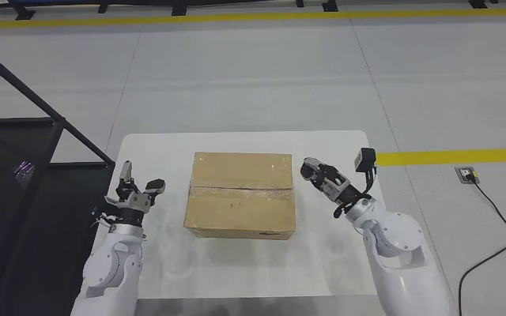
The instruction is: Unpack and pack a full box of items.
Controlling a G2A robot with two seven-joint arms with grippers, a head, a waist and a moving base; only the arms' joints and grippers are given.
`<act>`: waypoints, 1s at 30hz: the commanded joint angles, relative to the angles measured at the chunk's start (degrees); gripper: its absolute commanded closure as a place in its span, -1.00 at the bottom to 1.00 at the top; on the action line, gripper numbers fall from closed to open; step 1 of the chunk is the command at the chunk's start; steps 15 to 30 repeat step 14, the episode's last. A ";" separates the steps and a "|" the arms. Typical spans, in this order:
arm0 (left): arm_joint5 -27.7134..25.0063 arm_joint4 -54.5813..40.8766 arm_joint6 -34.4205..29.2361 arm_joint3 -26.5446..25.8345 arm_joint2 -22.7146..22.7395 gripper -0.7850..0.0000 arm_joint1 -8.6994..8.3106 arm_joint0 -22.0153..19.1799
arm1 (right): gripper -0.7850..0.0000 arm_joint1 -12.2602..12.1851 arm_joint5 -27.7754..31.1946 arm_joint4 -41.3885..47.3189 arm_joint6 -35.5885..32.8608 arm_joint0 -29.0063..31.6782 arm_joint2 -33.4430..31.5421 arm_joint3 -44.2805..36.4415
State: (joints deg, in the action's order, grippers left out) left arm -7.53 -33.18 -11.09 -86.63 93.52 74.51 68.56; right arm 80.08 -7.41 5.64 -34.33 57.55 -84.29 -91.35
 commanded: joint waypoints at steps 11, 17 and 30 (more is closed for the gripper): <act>0.05 0.07 0.02 0.03 -0.04 -1.00 0.00 -0.04 | -0.90 -0.01 -0.39 -0.22 0.00 0.00 0.00 -0.03; 0.05 0.07 0.02 0.03 -0.04 -1.00 0.00 -0.04 | -0.99 -0.01 -0.39 -0.22 0.00 0.00 0.00 -0.03; 0.05 0.07 0.02 0.03 -0.04 -1.00 0.00 -0.04 | -0.99 -0.01 -0.39 -0.22 0.00 0.00 0.00 -0.03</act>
